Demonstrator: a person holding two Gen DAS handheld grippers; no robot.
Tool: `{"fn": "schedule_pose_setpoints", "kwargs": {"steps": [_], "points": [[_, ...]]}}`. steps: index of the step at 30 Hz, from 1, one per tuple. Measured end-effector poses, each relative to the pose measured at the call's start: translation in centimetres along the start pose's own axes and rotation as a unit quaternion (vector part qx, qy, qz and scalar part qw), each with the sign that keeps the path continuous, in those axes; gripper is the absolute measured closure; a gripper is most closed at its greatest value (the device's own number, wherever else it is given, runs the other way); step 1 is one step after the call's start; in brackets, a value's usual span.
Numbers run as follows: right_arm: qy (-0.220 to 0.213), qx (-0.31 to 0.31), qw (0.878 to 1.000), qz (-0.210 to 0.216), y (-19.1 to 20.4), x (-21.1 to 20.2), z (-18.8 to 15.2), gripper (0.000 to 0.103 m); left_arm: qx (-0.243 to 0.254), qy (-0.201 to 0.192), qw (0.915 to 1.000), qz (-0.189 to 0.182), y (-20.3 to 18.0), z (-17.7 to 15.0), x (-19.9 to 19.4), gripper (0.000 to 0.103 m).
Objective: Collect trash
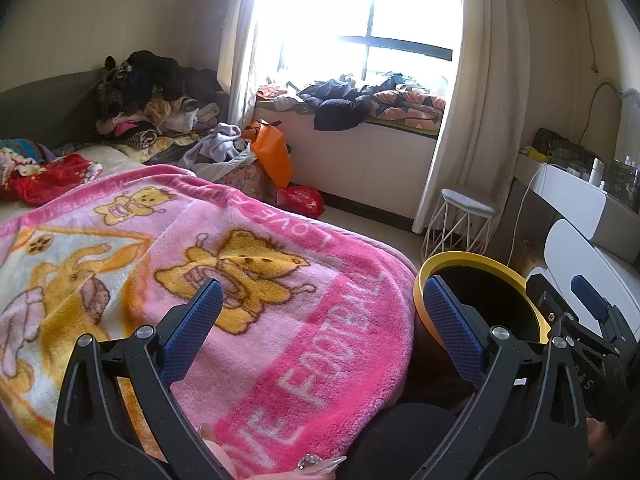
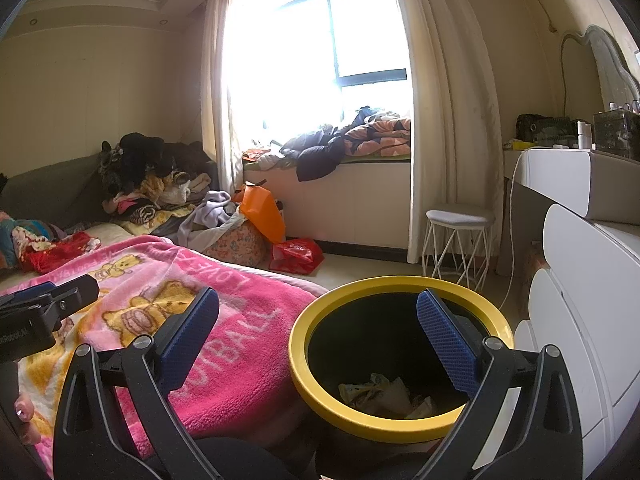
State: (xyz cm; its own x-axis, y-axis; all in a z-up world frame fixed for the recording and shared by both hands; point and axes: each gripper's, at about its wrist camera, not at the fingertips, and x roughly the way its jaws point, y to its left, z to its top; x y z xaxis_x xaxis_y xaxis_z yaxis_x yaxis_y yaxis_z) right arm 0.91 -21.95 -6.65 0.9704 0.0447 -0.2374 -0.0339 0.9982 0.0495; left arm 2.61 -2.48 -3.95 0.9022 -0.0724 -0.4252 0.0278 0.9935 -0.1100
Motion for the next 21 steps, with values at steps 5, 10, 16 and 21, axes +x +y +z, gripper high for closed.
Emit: {"fn": "schedule_pose_setpoints", "kwargs": {"steps": [5, 10, 16, 21], "points": [[-0.001, 0.001, 1.0, 0.0, -0.17, -0.19, 0.05, 0.006, 0.0, 0.0, 1.0, 0.0, -0.07, 0.0, 0.01, 0.011], [-0.002, 0.001, 1.0, -0.001, -0.13, -0.25, 0.06, 0.006, -0.001, 0.0, 1.0, 0.0, -0.01, -0.02, 0.02, 0.011], [0.0, 0.002, 1.0, -0.001, -0.17, -0.33, 0.01, 0.006, 0.0, 0.0, 1.0, 0.0, -0.12, 0.0, 0.02, 0.011], [-0.001, 0.002, 1.0, -0.002, -0.19, -0.33, 0.01, 0.006, -0.001, 0.001, 1.0, -0.001, -0.2, 0.02, 0.0, 0.011]]}}
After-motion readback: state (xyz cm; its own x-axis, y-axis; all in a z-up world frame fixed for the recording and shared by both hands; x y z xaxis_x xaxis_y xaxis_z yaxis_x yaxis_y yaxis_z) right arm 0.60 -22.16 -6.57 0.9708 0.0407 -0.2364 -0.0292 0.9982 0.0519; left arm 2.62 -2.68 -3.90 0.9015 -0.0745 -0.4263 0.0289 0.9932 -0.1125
